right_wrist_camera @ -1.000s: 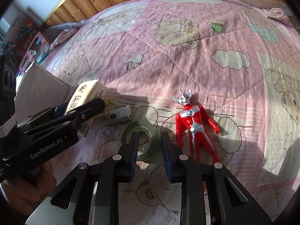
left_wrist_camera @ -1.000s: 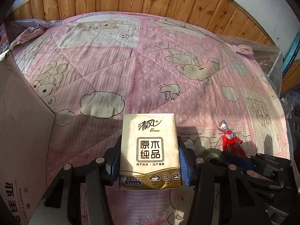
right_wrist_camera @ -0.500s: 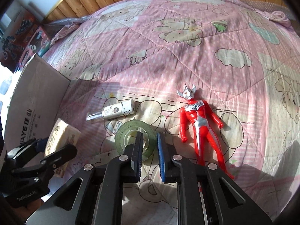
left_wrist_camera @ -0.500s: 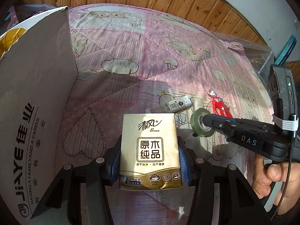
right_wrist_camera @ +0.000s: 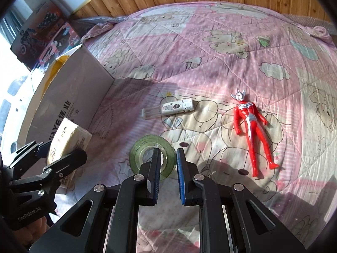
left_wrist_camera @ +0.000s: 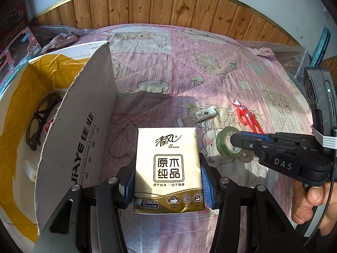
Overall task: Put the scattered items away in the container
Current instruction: 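Carry the tissue pack and green tape over the white box with both tools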
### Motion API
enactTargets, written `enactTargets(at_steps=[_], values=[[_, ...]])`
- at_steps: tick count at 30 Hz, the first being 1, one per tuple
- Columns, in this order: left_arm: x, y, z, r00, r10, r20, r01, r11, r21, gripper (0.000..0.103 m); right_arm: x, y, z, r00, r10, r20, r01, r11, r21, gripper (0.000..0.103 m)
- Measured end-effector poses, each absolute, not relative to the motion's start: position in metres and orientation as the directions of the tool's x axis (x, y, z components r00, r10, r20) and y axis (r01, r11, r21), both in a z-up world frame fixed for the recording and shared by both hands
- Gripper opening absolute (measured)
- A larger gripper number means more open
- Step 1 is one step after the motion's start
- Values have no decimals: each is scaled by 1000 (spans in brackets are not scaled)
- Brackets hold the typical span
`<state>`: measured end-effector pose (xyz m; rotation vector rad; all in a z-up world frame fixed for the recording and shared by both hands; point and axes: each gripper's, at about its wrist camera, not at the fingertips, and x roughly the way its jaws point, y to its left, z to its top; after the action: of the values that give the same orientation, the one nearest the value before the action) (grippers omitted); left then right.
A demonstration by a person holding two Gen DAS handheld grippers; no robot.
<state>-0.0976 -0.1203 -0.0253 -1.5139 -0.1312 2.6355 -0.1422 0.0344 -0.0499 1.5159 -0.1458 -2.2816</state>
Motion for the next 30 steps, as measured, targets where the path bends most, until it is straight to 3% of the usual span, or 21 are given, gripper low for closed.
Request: enactTargets(at_steps=[13, 30], values=[[-51, -134, 16, -562, 127, -817, -51, -992, -119, 52, -103, 10, -29, -367, -412, -834, 290, -903, 318, 15], [-5, -150, 27, -574, 165, -802, -69, -986, -153, 52, -54, -12, -21, -392, -418, -819, 281, -903, 326, 15]])
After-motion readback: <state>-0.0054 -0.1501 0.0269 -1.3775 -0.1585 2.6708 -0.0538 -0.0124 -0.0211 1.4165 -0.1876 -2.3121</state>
